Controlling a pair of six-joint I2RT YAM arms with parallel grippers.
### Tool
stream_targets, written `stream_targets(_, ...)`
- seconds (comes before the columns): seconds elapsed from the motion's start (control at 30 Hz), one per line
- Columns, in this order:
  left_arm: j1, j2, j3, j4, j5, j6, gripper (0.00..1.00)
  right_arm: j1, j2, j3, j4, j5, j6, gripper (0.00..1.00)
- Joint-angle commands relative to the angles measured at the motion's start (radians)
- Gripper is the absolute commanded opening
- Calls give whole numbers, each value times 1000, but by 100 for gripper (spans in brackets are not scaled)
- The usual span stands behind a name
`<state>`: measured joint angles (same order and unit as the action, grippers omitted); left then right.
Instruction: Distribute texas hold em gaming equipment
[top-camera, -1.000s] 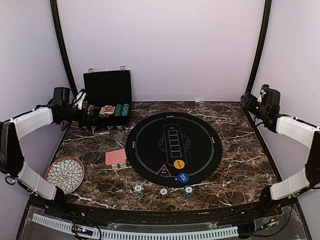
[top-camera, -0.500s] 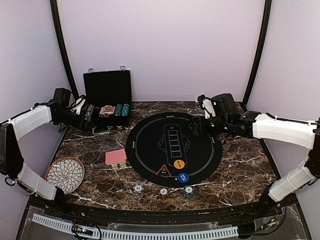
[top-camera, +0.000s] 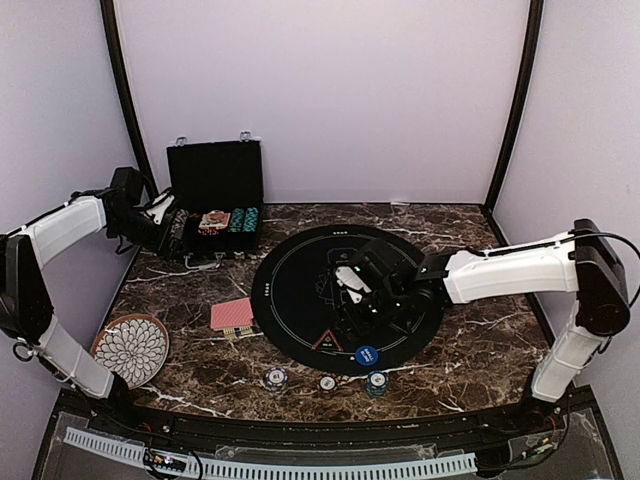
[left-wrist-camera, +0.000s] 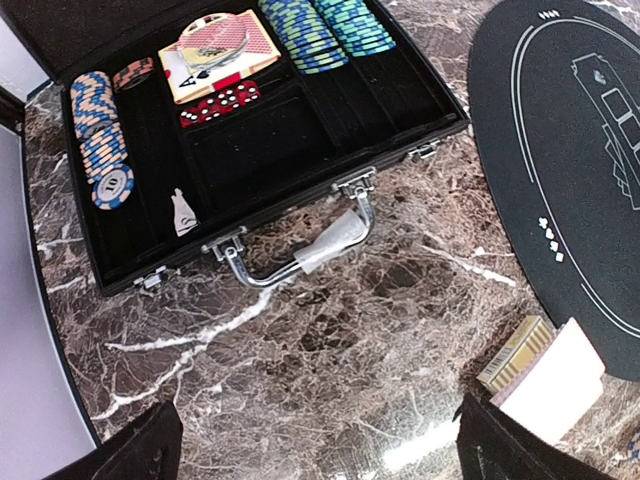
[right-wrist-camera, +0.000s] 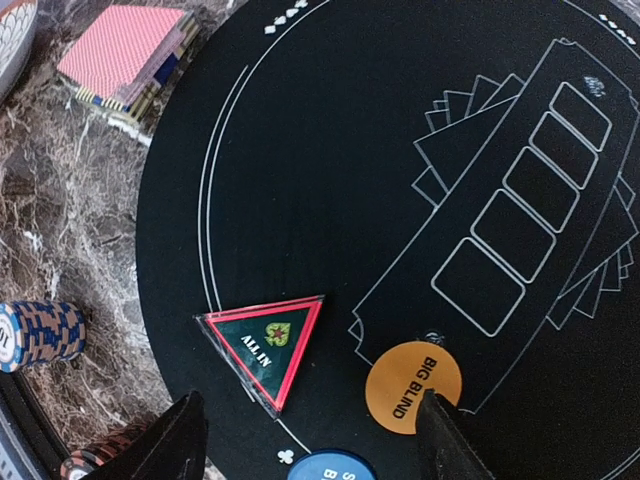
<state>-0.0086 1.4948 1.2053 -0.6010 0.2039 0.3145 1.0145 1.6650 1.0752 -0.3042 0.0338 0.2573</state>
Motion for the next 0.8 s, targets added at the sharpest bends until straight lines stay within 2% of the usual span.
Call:
stream_targets(0.0, 2, -46, -19, -51, 48, 43, 99, 55, 46, 38, 3, -30, -25, 71)
stream_targets(0.23, 2, -92, -28, -48, 92, 50, 99, 72, 120, 37, 24, -83, -32, 65)
stream_targets(0.37, 2, -98, -21, -49, 93, 36, 99, 72, 154, 43, 21, -76, -45, 56)
stream_targets(0.5, 2, -101, -18, -48, 114, 26, 99, 72, 179, 46, 23, -64, -54, 54)
stream_targets(0.77, 1, -101, -12, -47, 117, 10, 99, 73, 218, 54, 34, -44, -58, 42)
